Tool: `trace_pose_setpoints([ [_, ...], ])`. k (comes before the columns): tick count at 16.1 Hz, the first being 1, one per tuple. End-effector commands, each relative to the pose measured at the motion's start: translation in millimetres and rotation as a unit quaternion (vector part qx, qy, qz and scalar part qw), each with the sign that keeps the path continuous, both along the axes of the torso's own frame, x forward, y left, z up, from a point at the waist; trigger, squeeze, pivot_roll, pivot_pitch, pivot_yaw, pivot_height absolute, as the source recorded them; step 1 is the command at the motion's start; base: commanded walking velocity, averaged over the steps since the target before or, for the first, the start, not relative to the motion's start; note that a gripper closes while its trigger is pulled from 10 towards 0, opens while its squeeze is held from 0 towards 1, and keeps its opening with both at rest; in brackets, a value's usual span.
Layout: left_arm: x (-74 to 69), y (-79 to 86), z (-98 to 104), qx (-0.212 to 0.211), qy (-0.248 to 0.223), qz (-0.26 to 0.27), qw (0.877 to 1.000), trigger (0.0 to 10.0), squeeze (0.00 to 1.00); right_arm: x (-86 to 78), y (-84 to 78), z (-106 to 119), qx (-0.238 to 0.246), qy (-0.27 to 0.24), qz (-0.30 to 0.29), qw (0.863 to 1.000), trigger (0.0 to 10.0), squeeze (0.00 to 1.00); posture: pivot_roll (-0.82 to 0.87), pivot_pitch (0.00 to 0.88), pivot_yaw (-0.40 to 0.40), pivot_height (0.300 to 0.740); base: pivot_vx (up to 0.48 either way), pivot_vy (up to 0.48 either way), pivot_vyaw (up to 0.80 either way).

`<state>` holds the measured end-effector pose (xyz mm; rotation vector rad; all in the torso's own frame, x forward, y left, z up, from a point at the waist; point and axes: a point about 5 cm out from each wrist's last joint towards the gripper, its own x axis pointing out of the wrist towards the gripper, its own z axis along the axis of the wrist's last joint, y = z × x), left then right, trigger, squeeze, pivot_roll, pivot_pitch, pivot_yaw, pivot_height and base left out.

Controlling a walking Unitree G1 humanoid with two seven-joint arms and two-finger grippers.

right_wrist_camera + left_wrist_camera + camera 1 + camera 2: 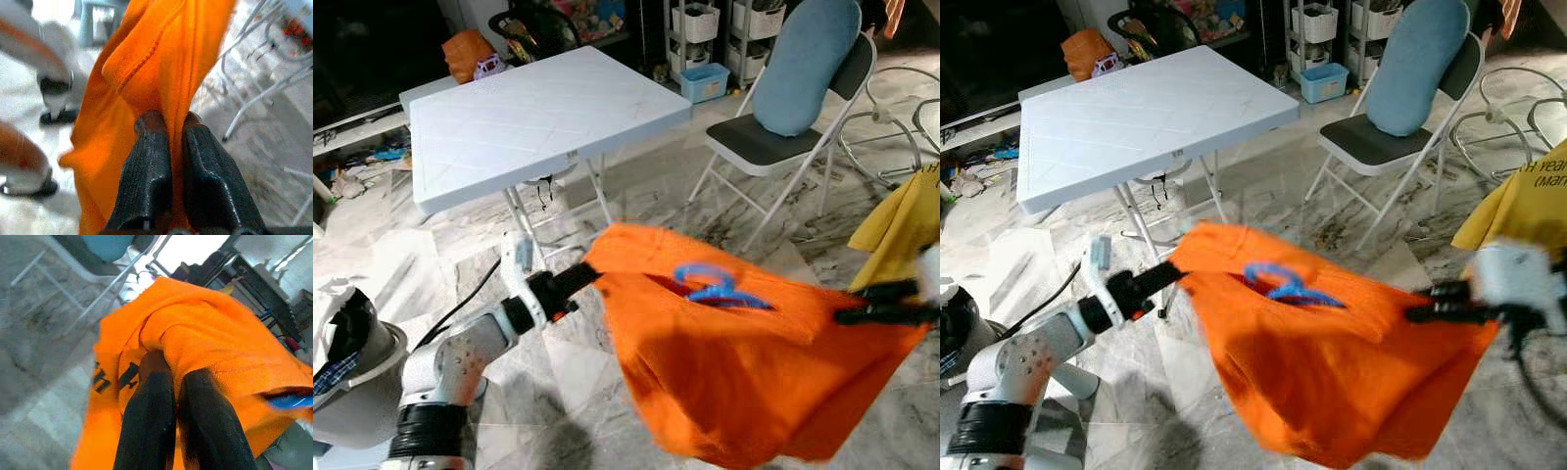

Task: Hang hanger

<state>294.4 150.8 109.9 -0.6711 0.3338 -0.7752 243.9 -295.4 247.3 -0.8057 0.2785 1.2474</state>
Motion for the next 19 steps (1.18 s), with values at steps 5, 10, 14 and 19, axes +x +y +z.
trace_pose_setpoints([
  [5,-6.4,22.2,-34.3,0.031,0.073,0.043,0.996,0.0,0.0,-5.1,11.5,56.9,0.106,-0.057,0.042,0.992,10.0,0.0,-0.17,0.004,0.155,0.74,0.0,0.0,0.0],
  [10,-4.6,-11.7,-33.3,0.066,0.029,0.029,0.997,0.0,0.0,13.1,31.3,30.6,0.147,-0.055,0.026,0.987,10.0,0.0,-0.15,0.0,0.143,0.74,0.0,0.0,0.0],
  [14,21.4,-16.2,-6.6,0.017,-0.013,0.154,0.988,0.0,0.0,32.3,56.8,-4.9,0.223,-0.03,-0.026,0.974,10.0,0.0,-0.14,0.0,0.136,0.74,0.0,0.0,0.0],
  [19,34.0,-11.4,-3.9,0.144,-0.07,0.234,0.959,10.0,1.0,46.1,86.8,-34.2,0.237,-0.073,-0.073,0.966,10.0,0.0,-0.13,0.0,0.137,0.74,0.0,0.0,0.0],
])
